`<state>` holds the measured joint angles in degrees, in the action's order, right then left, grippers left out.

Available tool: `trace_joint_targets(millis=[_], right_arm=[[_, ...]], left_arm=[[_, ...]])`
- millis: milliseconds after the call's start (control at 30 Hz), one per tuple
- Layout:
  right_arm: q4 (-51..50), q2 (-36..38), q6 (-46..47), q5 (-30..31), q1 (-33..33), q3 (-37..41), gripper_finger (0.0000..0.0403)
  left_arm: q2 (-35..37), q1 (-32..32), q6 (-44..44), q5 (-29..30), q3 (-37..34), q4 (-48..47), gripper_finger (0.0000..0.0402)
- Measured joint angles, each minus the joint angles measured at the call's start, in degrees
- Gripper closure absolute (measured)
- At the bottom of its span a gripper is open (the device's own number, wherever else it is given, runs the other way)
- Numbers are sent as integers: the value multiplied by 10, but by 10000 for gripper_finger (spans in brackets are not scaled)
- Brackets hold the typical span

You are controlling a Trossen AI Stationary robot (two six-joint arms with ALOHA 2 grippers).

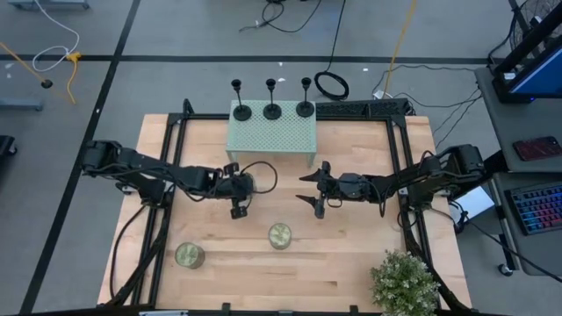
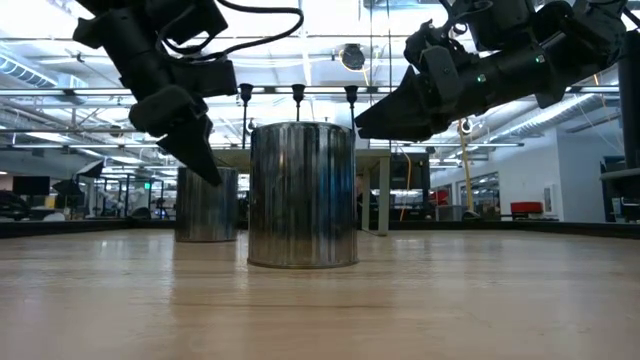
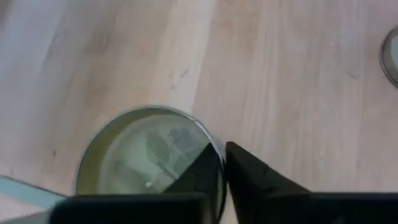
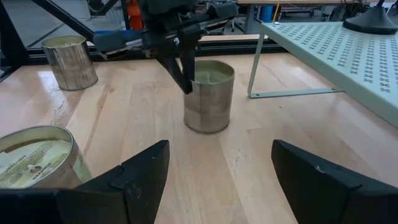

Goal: Pick & Place candle stick holders
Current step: Put the top scented candle on the shelf

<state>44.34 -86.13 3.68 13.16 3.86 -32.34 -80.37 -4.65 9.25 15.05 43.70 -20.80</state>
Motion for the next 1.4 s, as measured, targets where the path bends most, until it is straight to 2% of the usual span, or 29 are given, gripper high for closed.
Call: trace_joint_targets(millis=[133, 233, 400, 533, 633, 867, 1000, 1167, 1400], right_arm=[[0, 0, 0, 0, 0, 0, 129], [2, 0, 0, 0, 0, 0, 129], [6, 0, -1, 0, 0, 0, 129], [9, 0, 0, 0, 0, 0, 129], [9, 0, 0, 0, 0, 0, 129], [5, 0, 0, 0, 0, 0, 129], [4, 0, 0, 0, 0, 0, 129], [4, 0, 0, 0, 0, 0, 129], [0, 0, -1, 0, 0, 0, 129]], left_arm=[[8, 1, 15, 5, 10, 0, 389], [24, 0, 15, -20, 57, -10, 395], [31, -1, 27, -20, 195, -131, 396], [21, 17, 51, 38, 320, -245, 396], [20, 52, 48, 56, 373, -302, 398], [20, 173, 35, -15, 393, -344, 398], [3, 219, 24, -42, 393, -337, 397], [-25, 259, 27, -51, 393, -343, 397], [-55, 272, 35, -82, 393, -355, 396]])
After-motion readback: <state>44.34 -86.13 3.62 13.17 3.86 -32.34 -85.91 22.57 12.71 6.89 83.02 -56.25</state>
